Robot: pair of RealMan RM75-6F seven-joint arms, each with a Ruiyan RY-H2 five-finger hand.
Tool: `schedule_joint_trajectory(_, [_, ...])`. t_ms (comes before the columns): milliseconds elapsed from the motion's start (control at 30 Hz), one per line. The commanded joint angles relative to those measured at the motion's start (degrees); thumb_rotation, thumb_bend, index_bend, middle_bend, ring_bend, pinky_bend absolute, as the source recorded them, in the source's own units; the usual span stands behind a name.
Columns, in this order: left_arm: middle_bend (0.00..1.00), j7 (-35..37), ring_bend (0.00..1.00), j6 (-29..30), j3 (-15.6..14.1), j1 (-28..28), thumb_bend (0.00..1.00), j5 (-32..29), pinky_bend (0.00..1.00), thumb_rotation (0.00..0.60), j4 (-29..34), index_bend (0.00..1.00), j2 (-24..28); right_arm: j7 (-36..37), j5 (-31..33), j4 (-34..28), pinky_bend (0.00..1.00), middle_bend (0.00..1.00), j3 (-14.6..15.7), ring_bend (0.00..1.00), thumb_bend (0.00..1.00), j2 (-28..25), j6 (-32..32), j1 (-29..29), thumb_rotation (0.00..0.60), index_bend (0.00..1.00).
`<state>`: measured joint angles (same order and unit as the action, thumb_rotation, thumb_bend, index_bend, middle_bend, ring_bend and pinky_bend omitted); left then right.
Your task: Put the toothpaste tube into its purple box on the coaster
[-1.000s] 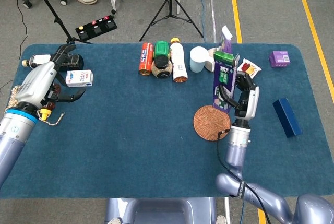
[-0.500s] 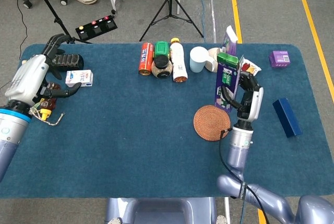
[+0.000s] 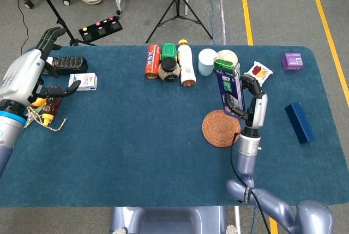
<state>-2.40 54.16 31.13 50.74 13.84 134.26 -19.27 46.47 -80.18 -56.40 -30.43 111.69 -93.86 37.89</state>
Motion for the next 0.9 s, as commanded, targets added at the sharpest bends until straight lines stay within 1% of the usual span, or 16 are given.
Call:
schedule_joint_trajectory(33, [0.0, -0.7, 0.14, 0.2, -0.3, 0.0, 0.27, 0.3, 0.45, 0.6, 0.5, 0.0, -0.1, -0.4, -0.9, 2.3, 0.58, 0.42, 1.8, 0.47, 0.52, 0.0, 0.9, 0.3, 0.6, 0.34])
schedule_joint_trajectory(100, [0.0, -1.3, 0.14, 0.5, -0.8, -0.3, 0.27, 1.1, 0.45, 0.6, 0.7, 0.0, -0.7, -1.7, -2.4, 4.2, 0.58, 0.43, 4.1, 0.47, 0.52, -0.7, 1.9, 0.3, 0.6, 0.34])
schedule_joint_trajectory(200, [0.0, -2.5, 0.14, 1.2, -2.2, -0.9, 0.27, 3.3, 0.45, 0.6, 0.7, 0.0, -2.5, -4.5, -6.3, 7.8, 0.58, 0.44, 8.9, 0.47, 0.52, -2.5, 2.9, 0.2, 0.6, 0.35])
schedule_joint_trajectory(300, [0.0, -3.8, 0.14, 2.1, -3.5, -1.6, 0.27, 5.5, 0.45, 0.6, 0.7, 0.0, -4.3, -7.7, -10.2, 11.4, 0.58, 0.45, 12.7, 0.47, 0.52, -3.8, 2.6, 0.6, 0.6, 0.36])
schedule_joint_trajectory(367, [0.0, -4.8, 0.14, 3.1, -4.7, -2.2, 0.27, 7.3, 0.45, 0.6, 0.6, 0.0, -6.0, -10.6, -13.6, 14.7, 0.58, 0.45, 15.7, 0.48, 0.52, -4.8, 2.2, 1.2, 0.6, 0.36])
schedule_joint_trajectory(533, [0.0, -6.5, 0.14, 4.3, -7.3, -3.6, 0.27, 11.0, 0.45, 0.6, -0.5, 0.0, -9.3, -15.7, -19.2, 20.1, 0.59, 0.46, 21.1, 0.48, 0.52, -7.3, 2.5, 2.8, 0.6, 0.37])
schedule_joint_trajectory(633, [0.0, -7.0, 0.14, 4.9, -8.6, -4.4, 0.27, 13.0, 0.45, 0.6, -1.2, 0.0, -11.0, -17.8, -20.6, 21.5, 0.59, 0.47, 22.9, 0.49, 0.52, -8.3, 3.3, 3.3, 0.6, 0.38])
schedule_joint_trajectory(900, [0.0, -7.1, 0.14, 5.5, -11.4, -6.7, 0.27, 17.7, 0.45, 0.6, -4.3, 0.0, -14.9, -23.8, -22.5, 25.5, 0.6, 0.47, 27.8, 0.49, 0.52, -9.7, 9.5, 4.1, 0.6, 0.4])
